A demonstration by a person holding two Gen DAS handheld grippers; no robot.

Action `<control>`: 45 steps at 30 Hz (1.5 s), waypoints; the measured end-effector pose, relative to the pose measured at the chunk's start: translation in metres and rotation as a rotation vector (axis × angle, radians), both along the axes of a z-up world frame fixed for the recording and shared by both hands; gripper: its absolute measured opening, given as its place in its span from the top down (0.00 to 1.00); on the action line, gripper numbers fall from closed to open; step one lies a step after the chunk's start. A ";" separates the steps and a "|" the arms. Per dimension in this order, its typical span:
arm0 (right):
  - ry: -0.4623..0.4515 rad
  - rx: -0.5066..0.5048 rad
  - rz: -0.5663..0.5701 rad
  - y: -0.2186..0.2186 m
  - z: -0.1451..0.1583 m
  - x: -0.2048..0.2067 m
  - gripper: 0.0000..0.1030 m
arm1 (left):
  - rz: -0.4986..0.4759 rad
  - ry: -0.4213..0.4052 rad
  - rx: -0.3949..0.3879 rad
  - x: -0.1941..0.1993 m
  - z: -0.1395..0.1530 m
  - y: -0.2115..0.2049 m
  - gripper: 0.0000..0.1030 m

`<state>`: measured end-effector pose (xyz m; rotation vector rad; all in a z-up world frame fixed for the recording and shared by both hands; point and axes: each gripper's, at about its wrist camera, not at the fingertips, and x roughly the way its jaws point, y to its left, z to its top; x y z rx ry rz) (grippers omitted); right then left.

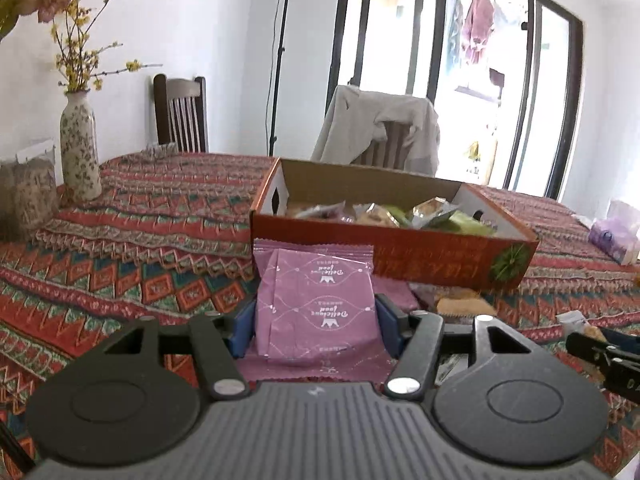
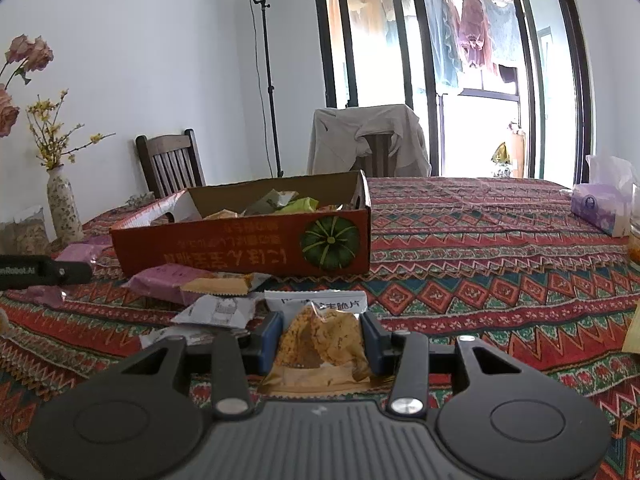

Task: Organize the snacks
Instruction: 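Carry both held snacks over the orange box and open both grippers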

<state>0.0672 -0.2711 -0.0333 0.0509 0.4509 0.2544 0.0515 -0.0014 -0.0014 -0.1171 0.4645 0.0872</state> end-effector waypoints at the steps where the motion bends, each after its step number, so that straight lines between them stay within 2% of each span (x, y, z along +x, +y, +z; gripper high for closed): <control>1: -0.003 -0.002 -0.001 0.001 0.001 0.001 0.59 | -0.002 -0.007 0.002 0.000 0.002 -0.001 0.40; 15: -0.098 0.007 -0.002 0.014 0.036 0.033 0.59 | -0.044 -0.079 0.034 0.031 0.027 -0.009 0.40; 23: -0.158 -0.022 0.008 0.033 0.062 0.074 0.59 | -0.058 -0.118 0.067 0.063 0.046 -0.019 0.40; 30: -0.146 0.011 0.004 0.040 0.076 0.118 0.59 | -0.063 -0.118 0.070 0.102 0.055 -0.024 0.40; 36: -0.117 0.021 -0.020 0.046 0.074 0.155 0.59 | -0.030 -0.108 0.074 0.138 0.053 -0.026 0.40; 45: -0.084 0.043 -0.036 0.056 0.050 0.191 0.59 | 0.028 -0.093 0.061 0.172 0.021 -0.024 0.40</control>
